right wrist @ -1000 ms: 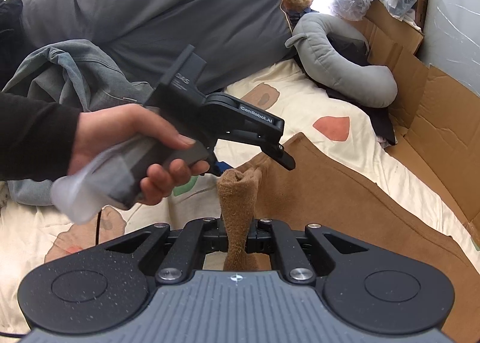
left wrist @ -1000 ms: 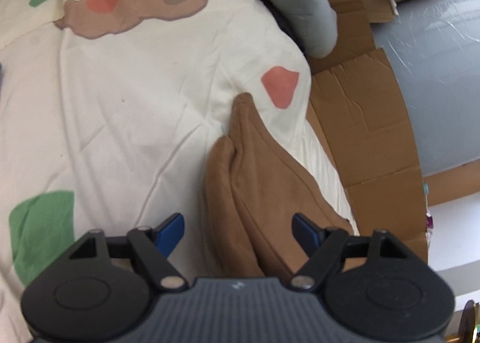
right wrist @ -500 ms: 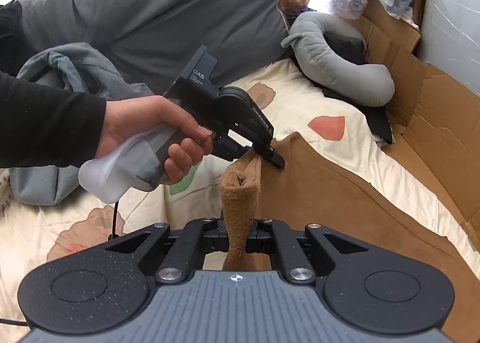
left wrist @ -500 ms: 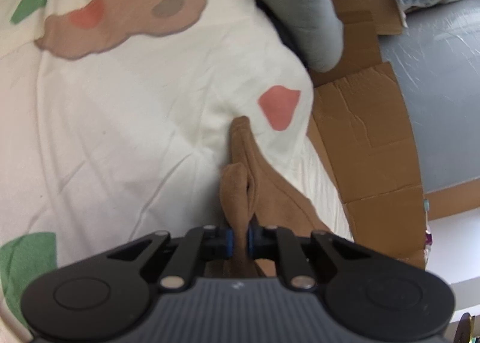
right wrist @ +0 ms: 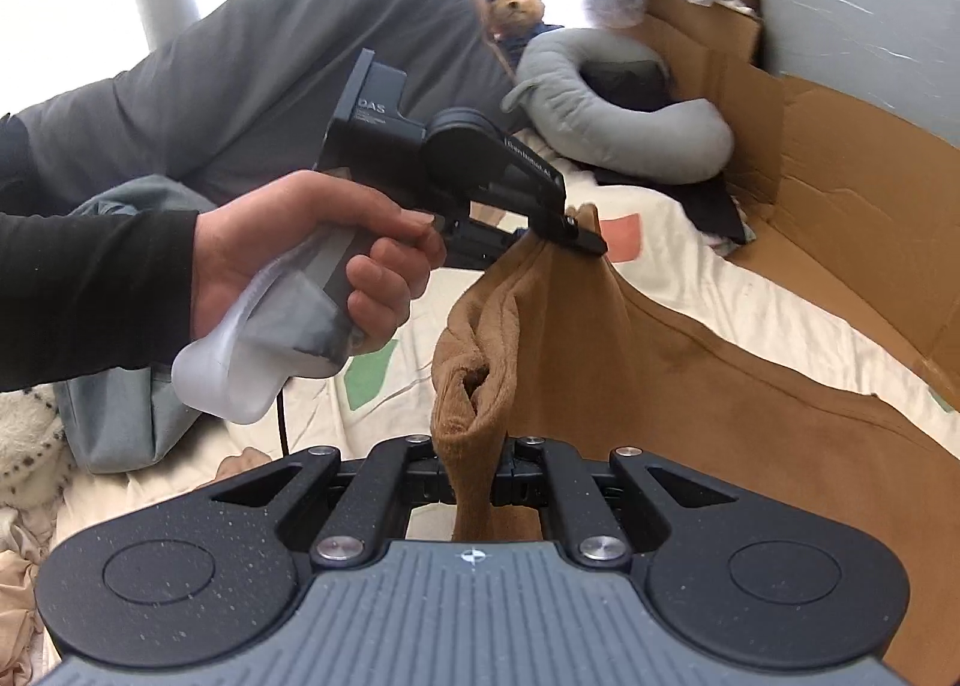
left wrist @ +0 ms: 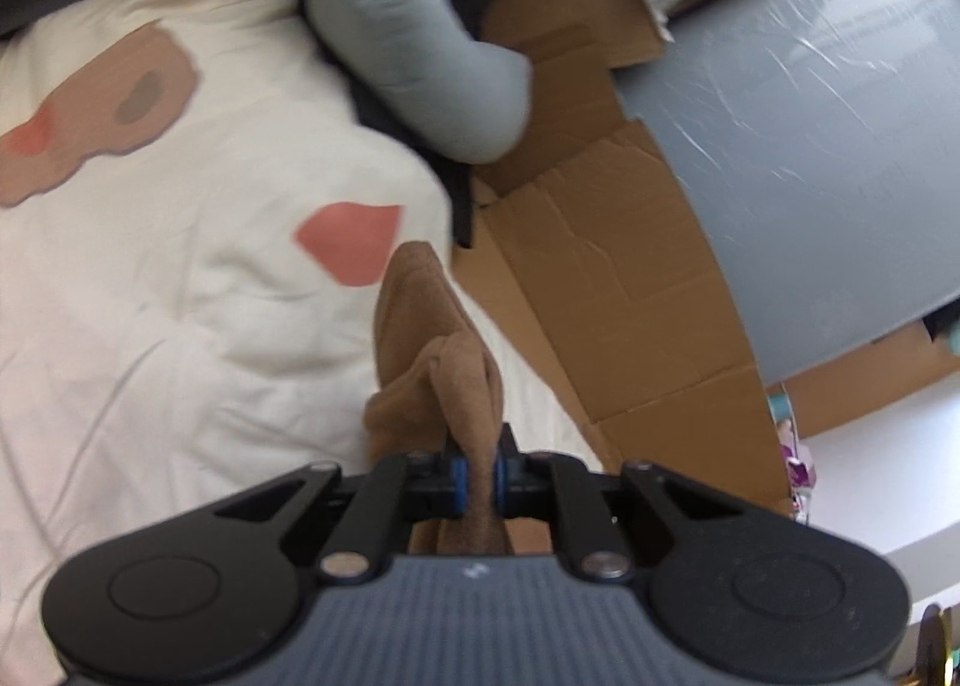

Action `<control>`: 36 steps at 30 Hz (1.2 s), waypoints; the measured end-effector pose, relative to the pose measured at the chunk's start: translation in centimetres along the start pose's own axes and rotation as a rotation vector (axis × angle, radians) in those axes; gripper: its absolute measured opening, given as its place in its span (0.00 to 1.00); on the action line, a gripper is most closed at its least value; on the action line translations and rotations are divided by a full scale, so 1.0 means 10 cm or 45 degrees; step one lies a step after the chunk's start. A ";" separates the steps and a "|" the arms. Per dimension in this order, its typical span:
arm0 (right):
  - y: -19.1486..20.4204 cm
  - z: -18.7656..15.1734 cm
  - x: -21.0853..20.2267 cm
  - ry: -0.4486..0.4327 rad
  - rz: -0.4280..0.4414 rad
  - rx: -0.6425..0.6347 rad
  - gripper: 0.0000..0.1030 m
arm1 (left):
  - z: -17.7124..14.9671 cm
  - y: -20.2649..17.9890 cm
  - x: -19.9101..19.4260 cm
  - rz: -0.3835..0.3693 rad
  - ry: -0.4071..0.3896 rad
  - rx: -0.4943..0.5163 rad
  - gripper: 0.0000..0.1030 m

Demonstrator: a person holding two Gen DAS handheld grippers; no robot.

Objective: Fold clothes
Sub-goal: 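Lift the brown shirt with the right tool and carry it over the sheet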

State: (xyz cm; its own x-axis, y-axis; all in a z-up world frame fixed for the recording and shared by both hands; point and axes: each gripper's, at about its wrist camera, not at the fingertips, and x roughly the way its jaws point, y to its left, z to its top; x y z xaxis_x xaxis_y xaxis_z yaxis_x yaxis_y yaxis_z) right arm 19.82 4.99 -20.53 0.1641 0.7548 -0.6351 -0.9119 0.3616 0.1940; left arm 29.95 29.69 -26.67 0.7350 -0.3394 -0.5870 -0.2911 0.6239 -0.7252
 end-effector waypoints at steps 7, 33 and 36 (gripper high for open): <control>-0.40 -0.07 -0.26 -0.026 -0.036 0.098 0.04 | -0.13 -0.45 0.16 -0.034 -0.022 0.071 0.08; -1.37 -0.74 -1.07 -0.173 -0.012 0.406 0.04 | -0.83 -1.62 0.97 -0.039 0.037 0.188 0.08; -1.46 -0.87 -1.13 -0.192 -0.030 0.446 0.04 | -0.94 -1.70 1.10 -0.030 0.054 0.199 0.08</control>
State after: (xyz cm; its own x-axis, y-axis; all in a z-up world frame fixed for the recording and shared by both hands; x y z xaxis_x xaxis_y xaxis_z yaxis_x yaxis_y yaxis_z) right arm 28.02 -13.62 -22.70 0.2609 0.8067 -0.5302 -0.7276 0.5253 0.4412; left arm 37.17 8.74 -24.18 0.7130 -0.3828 -0.5874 -0.1728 0.7160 -0.6763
